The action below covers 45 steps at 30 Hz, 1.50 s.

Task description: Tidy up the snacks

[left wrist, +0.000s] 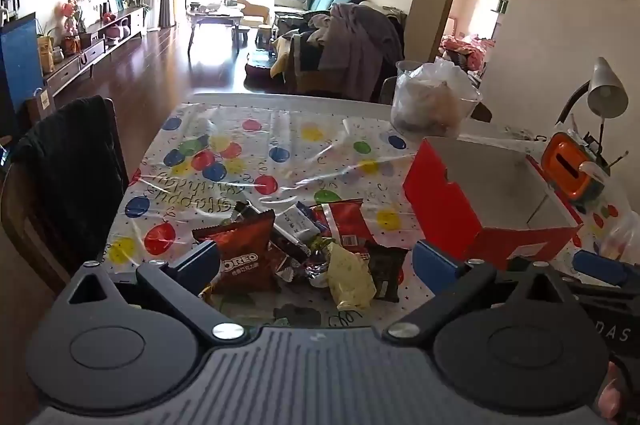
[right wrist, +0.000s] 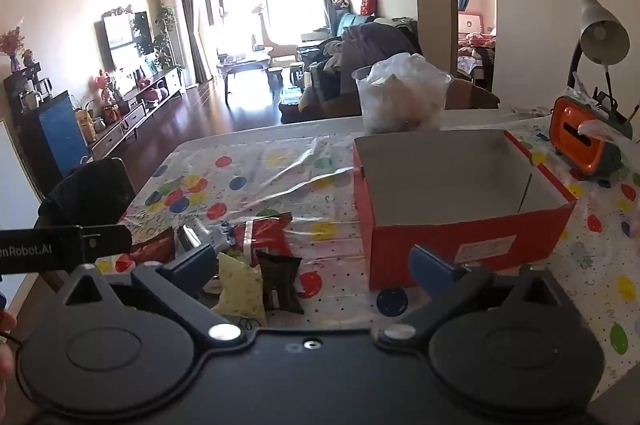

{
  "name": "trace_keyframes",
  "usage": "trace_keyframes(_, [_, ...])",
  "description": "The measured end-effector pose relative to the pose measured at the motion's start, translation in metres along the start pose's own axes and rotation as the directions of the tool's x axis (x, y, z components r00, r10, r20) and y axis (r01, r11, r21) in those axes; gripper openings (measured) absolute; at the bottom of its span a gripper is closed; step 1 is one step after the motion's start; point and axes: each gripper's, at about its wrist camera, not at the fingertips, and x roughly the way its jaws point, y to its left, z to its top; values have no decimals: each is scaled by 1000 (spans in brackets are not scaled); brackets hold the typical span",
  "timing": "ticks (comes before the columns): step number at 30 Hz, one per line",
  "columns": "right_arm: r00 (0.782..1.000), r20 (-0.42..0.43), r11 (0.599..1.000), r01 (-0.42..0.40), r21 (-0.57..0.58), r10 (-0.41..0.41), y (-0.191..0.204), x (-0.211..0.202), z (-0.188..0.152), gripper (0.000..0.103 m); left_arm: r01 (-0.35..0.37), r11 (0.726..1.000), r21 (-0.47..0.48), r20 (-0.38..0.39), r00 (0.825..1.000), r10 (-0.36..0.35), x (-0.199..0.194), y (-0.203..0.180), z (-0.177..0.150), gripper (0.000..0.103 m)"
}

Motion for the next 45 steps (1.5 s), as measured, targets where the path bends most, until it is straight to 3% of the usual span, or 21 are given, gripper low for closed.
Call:
trace_keyframes(13, [1000,-2,1000,-23,-4,23,5,-2,-4,103,-40,999,-13,5,999,40,-13,3,5,103])
trace_keyframes(45, [998,21,997,-59,-57,61,24,-5,-1,103,-38,999,-1,66,997,38,-24,15,10,103])
